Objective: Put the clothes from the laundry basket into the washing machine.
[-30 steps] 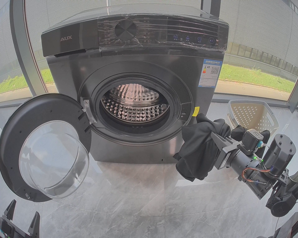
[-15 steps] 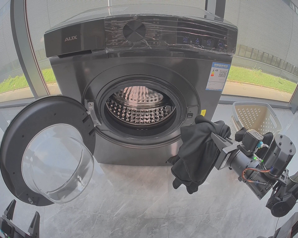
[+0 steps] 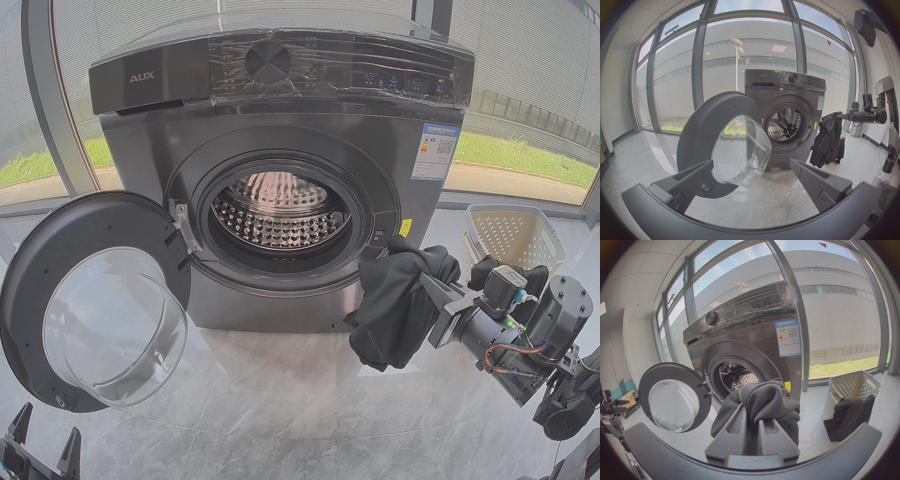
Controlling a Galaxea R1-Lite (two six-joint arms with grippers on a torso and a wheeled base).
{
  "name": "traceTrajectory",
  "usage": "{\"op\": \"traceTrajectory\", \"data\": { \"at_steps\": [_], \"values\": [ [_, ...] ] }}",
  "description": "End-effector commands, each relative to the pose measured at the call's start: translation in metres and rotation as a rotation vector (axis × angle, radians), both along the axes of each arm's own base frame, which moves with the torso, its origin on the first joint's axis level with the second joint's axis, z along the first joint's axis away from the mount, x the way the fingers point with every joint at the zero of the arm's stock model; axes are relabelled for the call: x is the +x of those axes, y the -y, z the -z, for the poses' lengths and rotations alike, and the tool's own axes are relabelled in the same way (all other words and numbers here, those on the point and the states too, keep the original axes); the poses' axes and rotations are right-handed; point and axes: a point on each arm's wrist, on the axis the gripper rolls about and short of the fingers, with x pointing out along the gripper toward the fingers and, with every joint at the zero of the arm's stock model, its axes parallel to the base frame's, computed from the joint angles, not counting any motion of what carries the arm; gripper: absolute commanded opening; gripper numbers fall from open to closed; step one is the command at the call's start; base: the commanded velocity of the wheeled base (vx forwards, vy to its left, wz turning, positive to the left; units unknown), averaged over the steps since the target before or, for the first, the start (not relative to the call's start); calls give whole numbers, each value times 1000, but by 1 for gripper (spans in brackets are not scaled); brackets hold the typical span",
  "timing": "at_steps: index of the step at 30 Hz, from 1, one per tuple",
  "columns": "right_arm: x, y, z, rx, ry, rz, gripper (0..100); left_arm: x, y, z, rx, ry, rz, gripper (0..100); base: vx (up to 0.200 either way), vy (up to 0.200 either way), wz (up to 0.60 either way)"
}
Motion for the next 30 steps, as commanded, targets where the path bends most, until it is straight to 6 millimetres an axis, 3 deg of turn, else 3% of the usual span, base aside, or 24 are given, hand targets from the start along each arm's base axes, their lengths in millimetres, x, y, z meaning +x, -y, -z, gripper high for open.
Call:
{"op": "traceTrajectory", "data": {
  "at_steps": [1,5,14,25,27,29,30],
  "values": [
    [0,-1,2,1,-7,-1,0,0,0,5,5,1,-3,100,0,200,0],
    [0,-1,2,1,-7,-1,0,0,0,5,7,1,-1,100,0,200,0],
    [-2,-4,2,-1,-10,-15,0,0,0,5,8,1,-4,100,0,0,0],
    [10,-32,4,3,2,-64,0,0,0,5,39,5,5,100,0,0,0],
    [13,-39,2,17,14,-70,0,-3,1,-8,21,68,38,100,0,0,0],
    [17,-45,-1,29,24,-76,0,-11,3,-41,6,168,117,100,0,0,0],
    [17,-45,-1,29,24,-76,0,-12,3,-44,7,171,123,100,0,0,0]
  ]
}}
